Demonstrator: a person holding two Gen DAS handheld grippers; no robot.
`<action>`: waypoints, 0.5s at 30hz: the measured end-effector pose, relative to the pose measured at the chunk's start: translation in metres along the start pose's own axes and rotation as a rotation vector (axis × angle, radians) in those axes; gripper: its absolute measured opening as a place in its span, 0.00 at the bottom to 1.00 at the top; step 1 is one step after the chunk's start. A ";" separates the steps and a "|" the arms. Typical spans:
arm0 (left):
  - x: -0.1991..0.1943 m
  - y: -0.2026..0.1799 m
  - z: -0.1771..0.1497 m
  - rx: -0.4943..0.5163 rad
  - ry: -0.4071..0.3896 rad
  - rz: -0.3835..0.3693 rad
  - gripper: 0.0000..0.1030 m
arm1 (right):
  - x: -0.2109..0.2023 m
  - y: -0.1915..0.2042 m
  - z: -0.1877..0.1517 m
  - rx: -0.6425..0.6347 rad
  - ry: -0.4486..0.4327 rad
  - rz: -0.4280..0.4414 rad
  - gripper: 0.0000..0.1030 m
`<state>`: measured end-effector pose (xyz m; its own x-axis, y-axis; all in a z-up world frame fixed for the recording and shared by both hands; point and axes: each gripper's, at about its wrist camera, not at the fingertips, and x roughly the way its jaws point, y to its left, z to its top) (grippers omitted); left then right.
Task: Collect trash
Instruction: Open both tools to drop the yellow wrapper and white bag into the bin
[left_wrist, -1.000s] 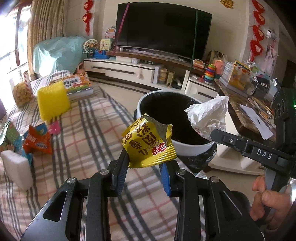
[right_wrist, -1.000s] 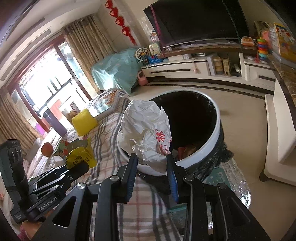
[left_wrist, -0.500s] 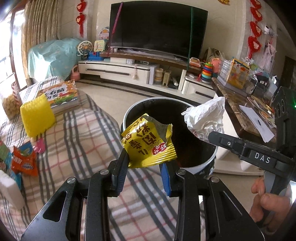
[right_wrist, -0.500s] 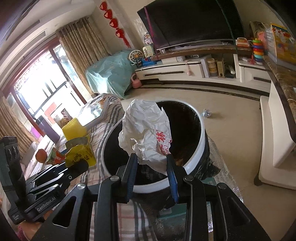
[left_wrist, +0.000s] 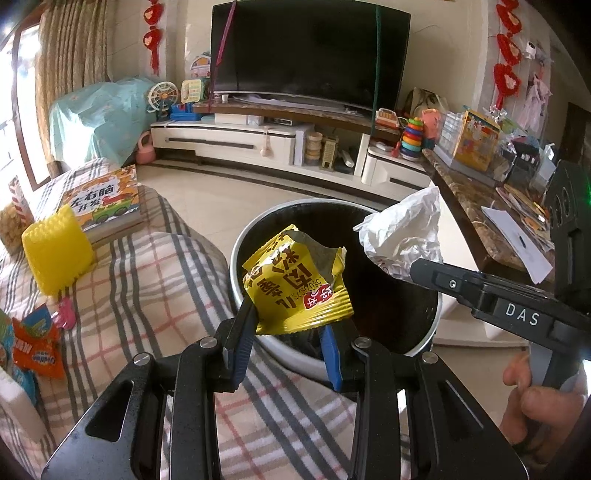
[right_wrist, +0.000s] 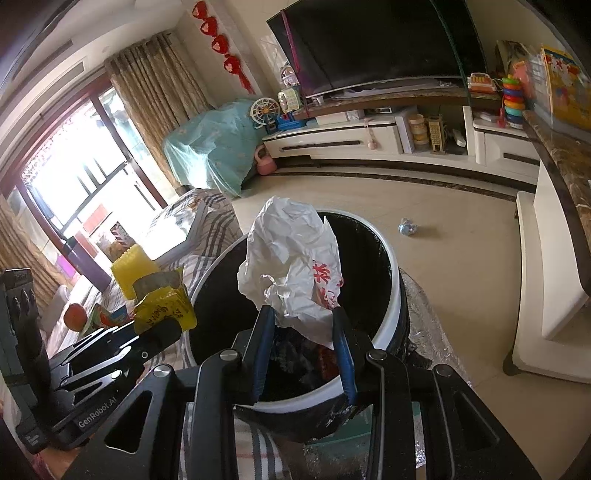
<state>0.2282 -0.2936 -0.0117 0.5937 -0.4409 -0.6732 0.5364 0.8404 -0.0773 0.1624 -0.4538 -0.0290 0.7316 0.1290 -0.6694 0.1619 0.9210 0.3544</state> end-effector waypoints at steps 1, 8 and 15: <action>0.001 -0.001 0.001 0.002 0.000 0.000 0.31 | 0.001 -0.001 0.001 0.000 0.000 -0.001 0.31; 0.007 -0.004 0.008 0.001 0.007 -0.004 0.32 | 0.005 0.000 0.004 0.002 0.006 -0.008 0.34; 0.011 -0.007 0.009 0.001 0.019 -0.014 0.44 | 0.005 0.001 0.003 -0.002 0.005 -0.016 0.34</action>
<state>0.2365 -0.3071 -0.0125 0.5746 -0.4464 -0.6860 0.5448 0.8341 -0.0864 0.1681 -0.4536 -0.0300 0.7254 0.1159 -0.6785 0.1725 0.9236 0.3422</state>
